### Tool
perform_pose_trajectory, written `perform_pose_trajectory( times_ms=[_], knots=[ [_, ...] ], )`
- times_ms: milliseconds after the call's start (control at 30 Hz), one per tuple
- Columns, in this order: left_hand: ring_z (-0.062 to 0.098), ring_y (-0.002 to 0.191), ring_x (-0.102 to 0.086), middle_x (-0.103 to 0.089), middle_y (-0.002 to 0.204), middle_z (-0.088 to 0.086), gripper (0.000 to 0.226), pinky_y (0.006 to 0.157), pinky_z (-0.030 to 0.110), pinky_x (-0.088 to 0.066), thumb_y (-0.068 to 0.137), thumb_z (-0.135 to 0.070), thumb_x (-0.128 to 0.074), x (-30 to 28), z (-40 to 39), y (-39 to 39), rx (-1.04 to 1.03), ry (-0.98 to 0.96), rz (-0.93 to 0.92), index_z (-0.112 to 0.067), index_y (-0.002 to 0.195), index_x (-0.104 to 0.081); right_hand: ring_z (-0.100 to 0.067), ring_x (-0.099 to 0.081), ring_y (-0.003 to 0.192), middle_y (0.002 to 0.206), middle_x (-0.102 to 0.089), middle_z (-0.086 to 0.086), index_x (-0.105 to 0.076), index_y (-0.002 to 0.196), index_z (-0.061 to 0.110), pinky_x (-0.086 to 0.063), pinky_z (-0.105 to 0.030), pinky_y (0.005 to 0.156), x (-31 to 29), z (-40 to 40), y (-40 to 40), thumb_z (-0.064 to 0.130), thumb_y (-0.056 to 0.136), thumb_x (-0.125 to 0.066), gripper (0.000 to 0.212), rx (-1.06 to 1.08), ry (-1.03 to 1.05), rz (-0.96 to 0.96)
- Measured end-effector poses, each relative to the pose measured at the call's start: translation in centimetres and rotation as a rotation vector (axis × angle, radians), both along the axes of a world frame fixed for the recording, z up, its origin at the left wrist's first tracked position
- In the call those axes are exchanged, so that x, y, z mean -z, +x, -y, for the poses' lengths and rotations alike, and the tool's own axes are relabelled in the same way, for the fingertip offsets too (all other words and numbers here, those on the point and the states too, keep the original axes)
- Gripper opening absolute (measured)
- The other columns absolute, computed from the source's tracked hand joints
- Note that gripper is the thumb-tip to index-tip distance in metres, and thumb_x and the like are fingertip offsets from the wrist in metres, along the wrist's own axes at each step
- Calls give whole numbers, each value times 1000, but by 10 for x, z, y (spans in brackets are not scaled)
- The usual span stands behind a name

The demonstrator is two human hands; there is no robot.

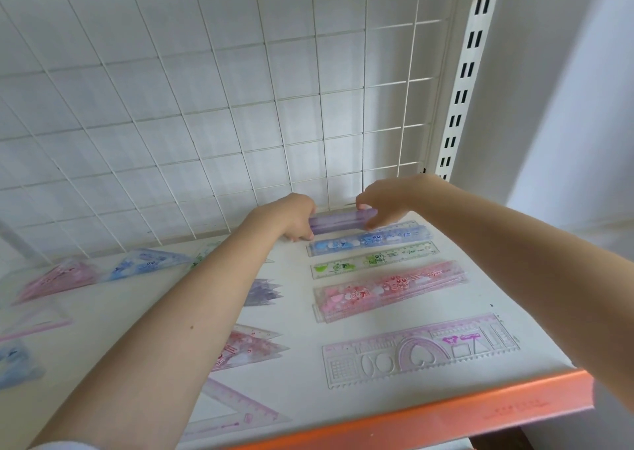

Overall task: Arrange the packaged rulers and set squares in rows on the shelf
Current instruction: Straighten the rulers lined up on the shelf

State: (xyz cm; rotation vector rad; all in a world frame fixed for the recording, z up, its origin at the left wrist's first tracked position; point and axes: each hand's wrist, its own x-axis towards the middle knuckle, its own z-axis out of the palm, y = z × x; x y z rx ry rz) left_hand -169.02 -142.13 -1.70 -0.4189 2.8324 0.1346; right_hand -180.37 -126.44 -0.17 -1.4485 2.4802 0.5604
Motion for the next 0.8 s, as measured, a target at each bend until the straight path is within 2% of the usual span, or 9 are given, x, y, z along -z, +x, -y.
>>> perform_pose_trajectory(
  times_ms=[133,200,267,333,433,567,667,733,800],
  knots=[
    [14,64,-57,-61,120,14,58,87,36,-51,84,-10,-64,2,-2,-2,-14,88,-48,-10,137,-40,-24,-56,93,100,-45,1,-41,129,24,-51,-44,85,-1,4,4,34,84,-58,49,34,-18,38],
    [8,59,-54,-61,121,14,59,87,35,-51,85,-9,-63,3,-4,-2,-12,99,-55,-9,138,-39,-24,-58,92,102,-49,1,-43,127,25,-52,-44,83,-2,5,4,31,80,-60,50,40,-16,45],
    [13,65,-56,-59,123,13,60,87,34,-51,84,-11,-64,3,-3,-1,-21,102,-61,-10,139,-39,-24,-59,91,105,-53,-1,-45,125,27,-52,-46,83,-1,2,-2,29,76,-61,52,61,-32,56],
    [21,85,-60,-53,130,10,61,89,34,-50,84,-15,-66,0,0,2,-26,95,-68,-10,139,-40,-25,-60,94,109,-56,-2,-45,123,28,-52,-46,84,1,-2,-10,29,74,-62,52,94,-30,64],
    [25,113,-53,-45,138,9,64,94,31,-45,85,-18,-66,0,-2,0,4,82,-64,-12,141,-37,-25,-62,96,104,-63,-5,-48,119,23,-52,-40,84,-1,-7,-11,27,75,-63,47,152,-25,109],
    [24,112,-53,-46,136,10,64,93,31,-46,84,-16,-65,2,-5,-3,25,75,-51,-14,142,-36,-22,-61,98,90,-65,-2,-50,120,18,-48,-34,77,-3,-8,-9,21,77,-64,45,207,-37,176],
    [24,111,-54,-46,136,9,61,93,33,-47,83,-12,-64,1,-3,-1,2,79,-58,-13,140,-39,-20,-60,97,104,-65,-3,-55,118,17,-39,-24,60,-5,-13,-9,23,78,-66,42,232,-72,184],
    [25,112,-54,-48,134,10,62,93,34,-48,82,-7,-62,2,-6,-2,7,60,-54,-13,139,-40,-21,-59,98,106,-63,-4,-57,117,16,-41,-25,64,-5,-13,-9,22,76,-67,43,242,-80,178],
    [26,111,-54,-50,132,11,64,92,35,-49,80,-5,-61,2,-10,-3,19,33,-44,-13,140,-40,-22,-59,99,95,-63,0,-56,118,15,-48,-32,78,-5,-10,-7,22,75,-68,45,245,-73,175]
  ],
)
